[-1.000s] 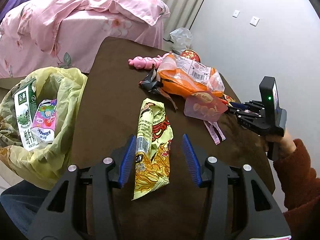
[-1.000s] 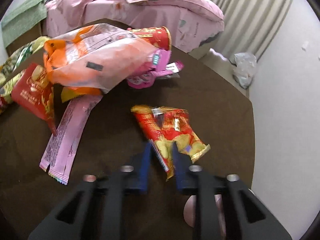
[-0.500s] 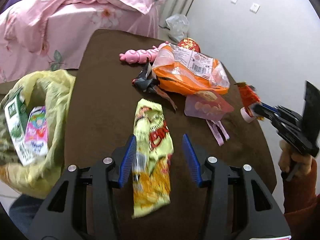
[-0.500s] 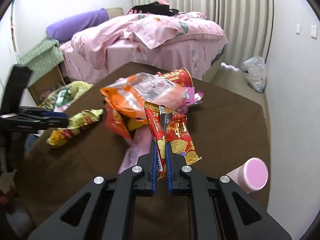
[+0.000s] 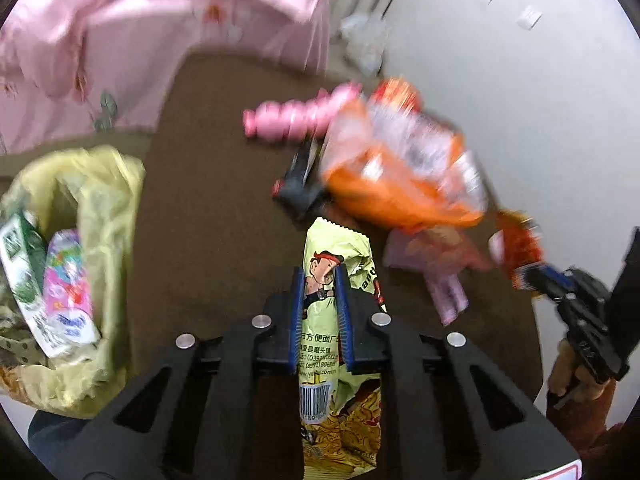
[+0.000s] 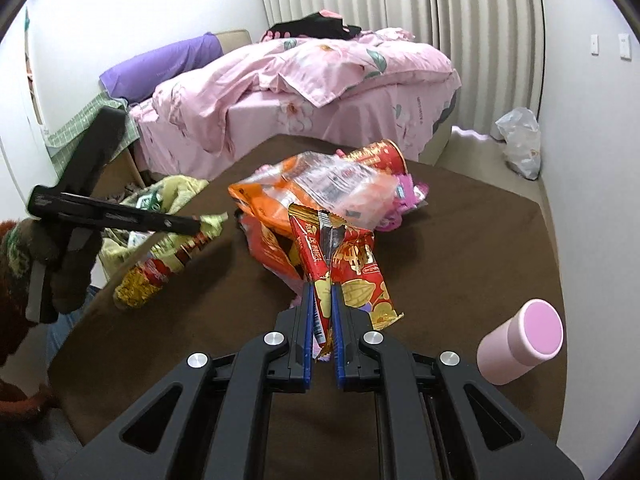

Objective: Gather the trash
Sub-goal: 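Carry both wrappers over the trash bag and open both tools to drop them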

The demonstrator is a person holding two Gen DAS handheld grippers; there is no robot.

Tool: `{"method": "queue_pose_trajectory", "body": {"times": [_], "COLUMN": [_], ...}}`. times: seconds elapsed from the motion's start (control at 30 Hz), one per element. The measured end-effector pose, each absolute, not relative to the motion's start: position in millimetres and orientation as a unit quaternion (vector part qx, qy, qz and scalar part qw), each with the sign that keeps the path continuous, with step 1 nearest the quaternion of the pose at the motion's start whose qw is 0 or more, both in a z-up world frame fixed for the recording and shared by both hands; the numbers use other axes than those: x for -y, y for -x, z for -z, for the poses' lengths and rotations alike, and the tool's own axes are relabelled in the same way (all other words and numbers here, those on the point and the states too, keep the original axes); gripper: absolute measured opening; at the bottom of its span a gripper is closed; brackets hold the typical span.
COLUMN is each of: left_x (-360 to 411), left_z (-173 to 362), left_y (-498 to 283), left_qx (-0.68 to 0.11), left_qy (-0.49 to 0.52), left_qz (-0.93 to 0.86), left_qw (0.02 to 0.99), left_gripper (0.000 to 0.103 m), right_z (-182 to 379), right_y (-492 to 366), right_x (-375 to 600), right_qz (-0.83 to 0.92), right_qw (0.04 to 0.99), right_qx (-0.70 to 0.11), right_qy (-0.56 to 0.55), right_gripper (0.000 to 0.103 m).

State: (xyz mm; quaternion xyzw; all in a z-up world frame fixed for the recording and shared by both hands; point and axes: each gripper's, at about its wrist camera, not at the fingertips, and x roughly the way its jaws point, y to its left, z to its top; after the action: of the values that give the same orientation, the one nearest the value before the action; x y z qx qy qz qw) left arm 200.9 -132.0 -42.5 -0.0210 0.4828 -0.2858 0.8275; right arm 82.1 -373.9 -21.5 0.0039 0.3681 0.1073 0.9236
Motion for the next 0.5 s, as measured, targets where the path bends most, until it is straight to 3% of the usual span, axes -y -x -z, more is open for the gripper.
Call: {"method": "queue_pose_trajectory", "body": {"times": [0.27, 0.5], "left_x": [79.8, 10.1], "left_z": [-37.6, -60.6], "left_y": [-152.7, -154.0], "left_qx": [-0.292, -0.248], "left_qy": [0.029, 0.074], "left_qz": [0.237, 0.165], "left_qw": [0.926, 0.952], "left_gripper": [0.015, 0.015], "right_z": [-12.9, -44.6], "right_y": [-85.9, -106.0], "right_x": [346.1, 287.0], "right_qz": [-0.141, -0.211], "right_qw": [0.935, 0.932], "right_qx": [-0.325, -0.292], "right_qy": [0.004, 0.031], "right_gripper": [0.010, 0.010]}}
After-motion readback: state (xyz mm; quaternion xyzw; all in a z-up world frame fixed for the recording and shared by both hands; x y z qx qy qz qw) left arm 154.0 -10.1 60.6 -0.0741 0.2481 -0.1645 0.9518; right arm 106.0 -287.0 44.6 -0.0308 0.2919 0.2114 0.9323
